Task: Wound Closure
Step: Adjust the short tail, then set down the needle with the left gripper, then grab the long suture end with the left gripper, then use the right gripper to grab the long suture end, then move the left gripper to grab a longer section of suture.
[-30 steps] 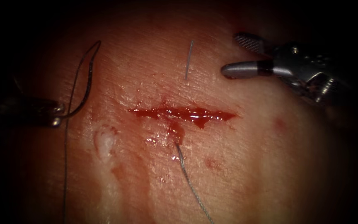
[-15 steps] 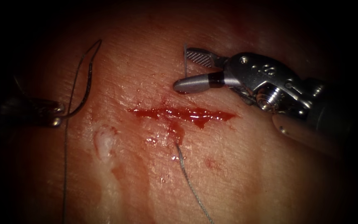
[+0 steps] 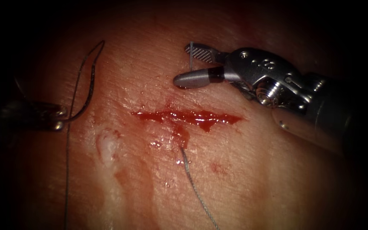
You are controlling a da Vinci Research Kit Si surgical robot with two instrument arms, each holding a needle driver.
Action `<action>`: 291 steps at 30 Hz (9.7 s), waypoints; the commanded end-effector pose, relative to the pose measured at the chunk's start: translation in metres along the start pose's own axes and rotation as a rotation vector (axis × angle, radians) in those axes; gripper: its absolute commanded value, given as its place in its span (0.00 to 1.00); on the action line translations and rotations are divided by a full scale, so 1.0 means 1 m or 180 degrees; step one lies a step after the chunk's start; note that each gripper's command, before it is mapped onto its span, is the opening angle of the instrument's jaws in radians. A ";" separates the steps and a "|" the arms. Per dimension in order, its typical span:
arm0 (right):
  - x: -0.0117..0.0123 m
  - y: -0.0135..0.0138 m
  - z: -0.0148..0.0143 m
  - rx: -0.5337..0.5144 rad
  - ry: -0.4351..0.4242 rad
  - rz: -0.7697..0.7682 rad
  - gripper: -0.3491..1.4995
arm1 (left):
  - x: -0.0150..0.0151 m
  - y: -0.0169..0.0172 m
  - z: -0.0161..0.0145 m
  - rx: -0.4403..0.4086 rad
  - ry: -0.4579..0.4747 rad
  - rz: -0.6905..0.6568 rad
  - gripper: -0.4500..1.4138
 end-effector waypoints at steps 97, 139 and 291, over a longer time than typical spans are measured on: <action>-0.0012 -0.0019 -0.0113 -0.0352 0.0129 -0.0700 0.89 | -0.0115 -0.0198 0.0042 0.1584 -0.2238 0.0701 0.80; -0.0017 -0.0027 -0.0109 -0.0291 0.0132 -0.0721 0.89 | -0.0068 0.0051 0.0147 -0.0712 -0.1172 0.1246 0.62; -0.0034 -0.0061 -0.0070 0.0416 -0.0440 -0.2008 0.00 | -0.0047 0.0056 0.0093 -0.1395 -0.0463 0.1241 0.00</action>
